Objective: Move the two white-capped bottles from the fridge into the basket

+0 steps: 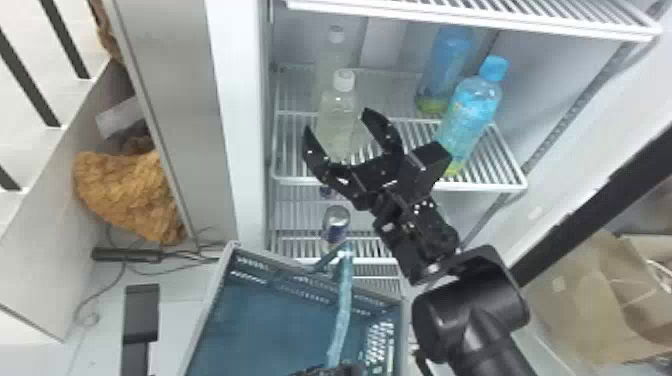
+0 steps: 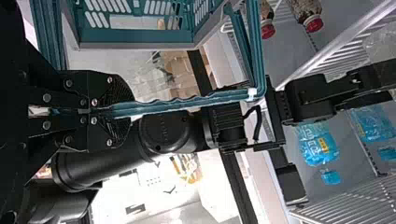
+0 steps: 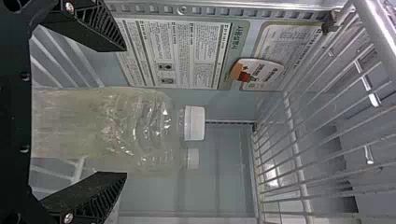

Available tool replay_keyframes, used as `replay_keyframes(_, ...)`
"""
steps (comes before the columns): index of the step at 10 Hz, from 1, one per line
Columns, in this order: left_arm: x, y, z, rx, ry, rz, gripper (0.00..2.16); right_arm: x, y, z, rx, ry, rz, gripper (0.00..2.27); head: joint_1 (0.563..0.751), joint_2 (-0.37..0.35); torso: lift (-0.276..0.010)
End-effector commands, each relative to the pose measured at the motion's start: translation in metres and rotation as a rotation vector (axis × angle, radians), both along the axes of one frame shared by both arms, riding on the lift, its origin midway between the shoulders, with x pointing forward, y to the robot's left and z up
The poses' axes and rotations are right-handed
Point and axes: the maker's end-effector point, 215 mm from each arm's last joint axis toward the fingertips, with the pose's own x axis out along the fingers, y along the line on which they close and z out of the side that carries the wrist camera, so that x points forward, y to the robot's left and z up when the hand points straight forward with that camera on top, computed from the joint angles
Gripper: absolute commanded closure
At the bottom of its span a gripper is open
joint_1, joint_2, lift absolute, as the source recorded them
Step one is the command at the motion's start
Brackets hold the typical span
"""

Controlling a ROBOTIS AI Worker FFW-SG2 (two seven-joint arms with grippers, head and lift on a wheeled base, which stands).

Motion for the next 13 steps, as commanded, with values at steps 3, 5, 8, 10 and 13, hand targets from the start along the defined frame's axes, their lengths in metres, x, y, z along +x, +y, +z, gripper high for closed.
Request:
replay_keyframes(3,0.001,0.0,0.001,-0.002,-0.003,0.0,1.19,0.016,0.005,0.003,-0.032,-0.014,0.0,0.09,0.695,-0.142,0.0)
replay_keyframes(5,0.002,0.0,0.001,0.0,-0.006,-0.001,1.19,0.025,0.004,0.004,-0.029,-0.011,-0.006,0.16,0.695,-0.138,0.0)
replay_keyframes(8,0.002,0.0,0.001,-0.001,-0.007,0.002,1.19,0.031,0.004,-0.003,-0.025,0.031,-0.009,0.95,0.695,-0.137,0.0)
replay_keyframes(10,0.003,0.001,0.001,0.001,-0.009,0.004,1.19,0.028,0.006,0.009,-0.012,0.012,-0.007,0.96,0.695,-0.136,0.0)
replay_keyframes(13,0.003,0.0,0.002,0.001,-0.011,-0.001,1.19,0.012,-0.006,0.039,0.033,-0.034,-0.02,0.96,0.695,-0.136,0.0)
